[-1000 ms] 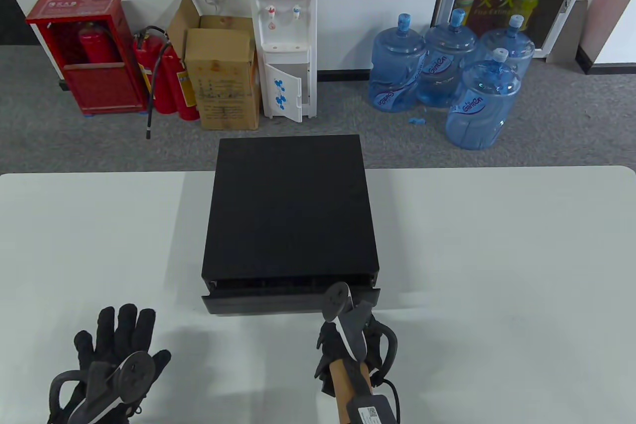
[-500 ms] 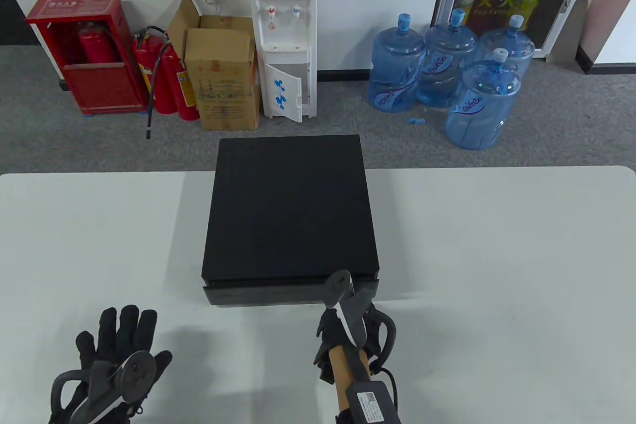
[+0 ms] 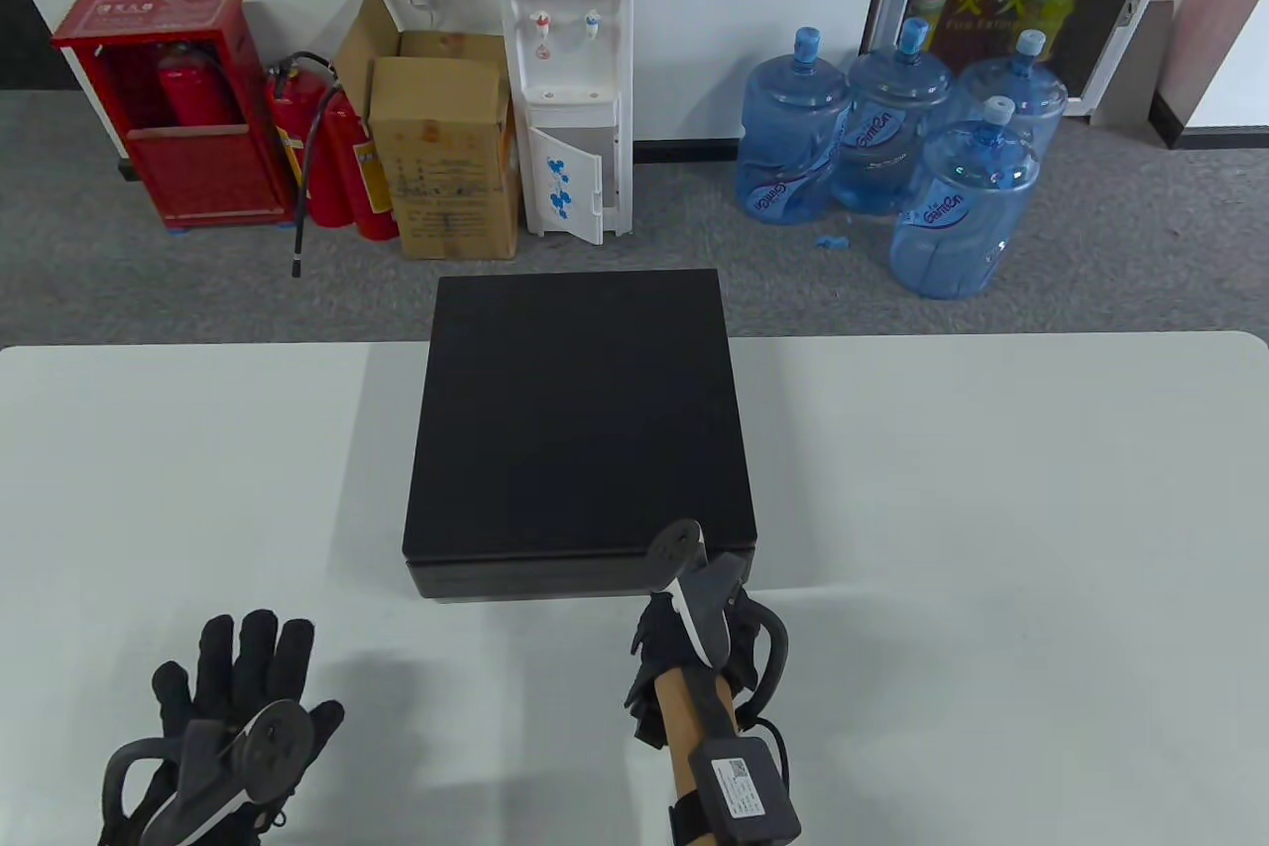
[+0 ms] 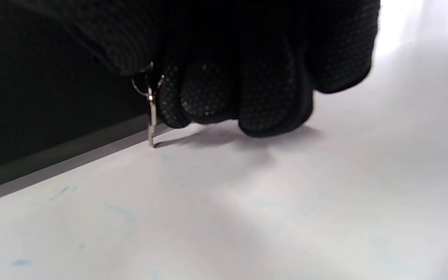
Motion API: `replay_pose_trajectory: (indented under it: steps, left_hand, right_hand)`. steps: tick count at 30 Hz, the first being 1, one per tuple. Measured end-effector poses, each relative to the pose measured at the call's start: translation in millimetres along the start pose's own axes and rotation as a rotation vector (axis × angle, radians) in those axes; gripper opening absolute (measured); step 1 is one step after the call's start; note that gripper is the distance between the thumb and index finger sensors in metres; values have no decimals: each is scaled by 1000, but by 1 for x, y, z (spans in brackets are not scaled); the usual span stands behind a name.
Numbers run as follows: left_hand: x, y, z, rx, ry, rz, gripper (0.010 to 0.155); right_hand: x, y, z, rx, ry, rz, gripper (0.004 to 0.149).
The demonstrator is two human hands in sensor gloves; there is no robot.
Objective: Close cash drawer
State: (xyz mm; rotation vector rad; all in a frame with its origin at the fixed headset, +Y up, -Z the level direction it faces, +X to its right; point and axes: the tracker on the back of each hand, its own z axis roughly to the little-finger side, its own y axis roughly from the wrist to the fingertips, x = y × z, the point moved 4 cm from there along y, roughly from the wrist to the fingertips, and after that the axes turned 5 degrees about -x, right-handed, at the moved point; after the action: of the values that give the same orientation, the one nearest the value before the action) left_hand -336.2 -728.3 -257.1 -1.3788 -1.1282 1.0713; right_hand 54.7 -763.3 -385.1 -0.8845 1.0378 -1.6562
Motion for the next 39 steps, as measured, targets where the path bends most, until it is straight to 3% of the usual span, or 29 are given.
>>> replay_pose_trajectory:
  steps: [29, 33, 39]
  left_hand:
    - [-1, 0, 2, 12, -5, 16, 82]
    - [-1, 0, 2, 9, -11, 18, 82]
    - [-1, 0, 1, 5, -11, 17, 82]
  right_hand:
    - [-3, 6, 2, 36, 65, -59, 40]
    - [1, 11, 12, 49, 180, -144, 40]
    - [19, 19, 37, 132, 489, -339, 36]
